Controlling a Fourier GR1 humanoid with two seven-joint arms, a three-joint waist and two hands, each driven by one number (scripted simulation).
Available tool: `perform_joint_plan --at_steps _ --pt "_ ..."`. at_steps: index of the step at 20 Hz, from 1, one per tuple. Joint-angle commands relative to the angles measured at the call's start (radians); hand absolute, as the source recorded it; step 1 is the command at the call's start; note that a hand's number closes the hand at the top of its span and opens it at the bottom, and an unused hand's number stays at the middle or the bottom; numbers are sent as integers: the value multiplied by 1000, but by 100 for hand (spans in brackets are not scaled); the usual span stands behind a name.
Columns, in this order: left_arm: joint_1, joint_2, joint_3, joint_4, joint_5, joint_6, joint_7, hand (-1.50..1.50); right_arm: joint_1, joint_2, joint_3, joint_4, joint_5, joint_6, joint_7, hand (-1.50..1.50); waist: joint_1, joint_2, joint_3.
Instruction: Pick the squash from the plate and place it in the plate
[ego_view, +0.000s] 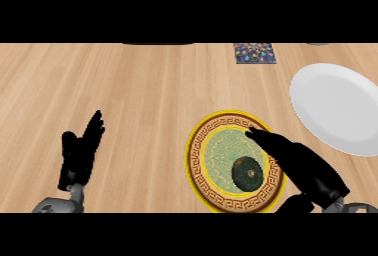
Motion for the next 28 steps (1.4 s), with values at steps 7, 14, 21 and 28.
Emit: perform_joint_plan --at_steps 7,14,21,28 --pt "17 -71 8 -13 -90 7 14 0 55 111 -4 45 126 60 -33 -150 -7 0 1" --pt "40 -99 25 -20 -110 -22 -8 0 -70 183 -73 148 133 171 -32 -150 -2 0 1" --pt "34 -97 95 16 -103 -93 -54 0 -59 265 -71 223 240 149 -85 -150 -3 0 1" --pt "39 -65 126 -94 -98 -133 61 0 -72 272 -45 343 352 86 -188 150 1 0 1"
